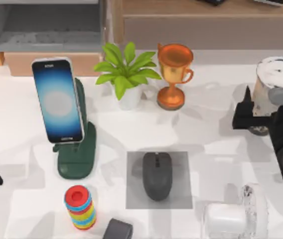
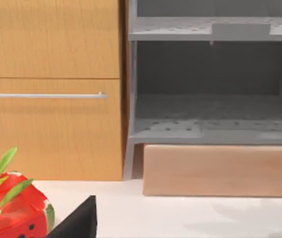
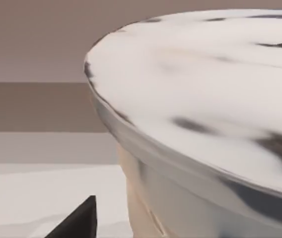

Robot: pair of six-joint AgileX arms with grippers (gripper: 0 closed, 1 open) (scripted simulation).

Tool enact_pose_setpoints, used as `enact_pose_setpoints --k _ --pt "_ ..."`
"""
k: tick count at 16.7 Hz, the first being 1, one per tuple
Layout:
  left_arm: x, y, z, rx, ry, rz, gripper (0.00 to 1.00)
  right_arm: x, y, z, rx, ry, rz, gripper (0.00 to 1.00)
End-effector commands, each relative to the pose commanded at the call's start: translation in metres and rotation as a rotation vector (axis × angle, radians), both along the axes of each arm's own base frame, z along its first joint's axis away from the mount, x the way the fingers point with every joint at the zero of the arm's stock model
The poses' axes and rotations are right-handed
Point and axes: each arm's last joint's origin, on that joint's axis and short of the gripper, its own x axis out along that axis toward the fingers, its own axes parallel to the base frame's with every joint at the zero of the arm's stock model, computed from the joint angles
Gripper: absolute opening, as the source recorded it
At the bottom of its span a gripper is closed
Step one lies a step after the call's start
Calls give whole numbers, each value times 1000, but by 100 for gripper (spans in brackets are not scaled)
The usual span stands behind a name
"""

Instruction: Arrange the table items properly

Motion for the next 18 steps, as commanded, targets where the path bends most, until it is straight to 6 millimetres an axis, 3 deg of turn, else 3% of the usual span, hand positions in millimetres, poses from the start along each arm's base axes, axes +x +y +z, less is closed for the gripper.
enact_pose_setpoints --k 2,15,18 --pt "0 0 0 0 0 0 100 0 0 0 0 0 0 100" --pt "0 0 0 0 0 0 100 0 0 0 0 0 0 2" --pt "0 0 0 0 0 0 100 0 0 0 0 0 0 0"
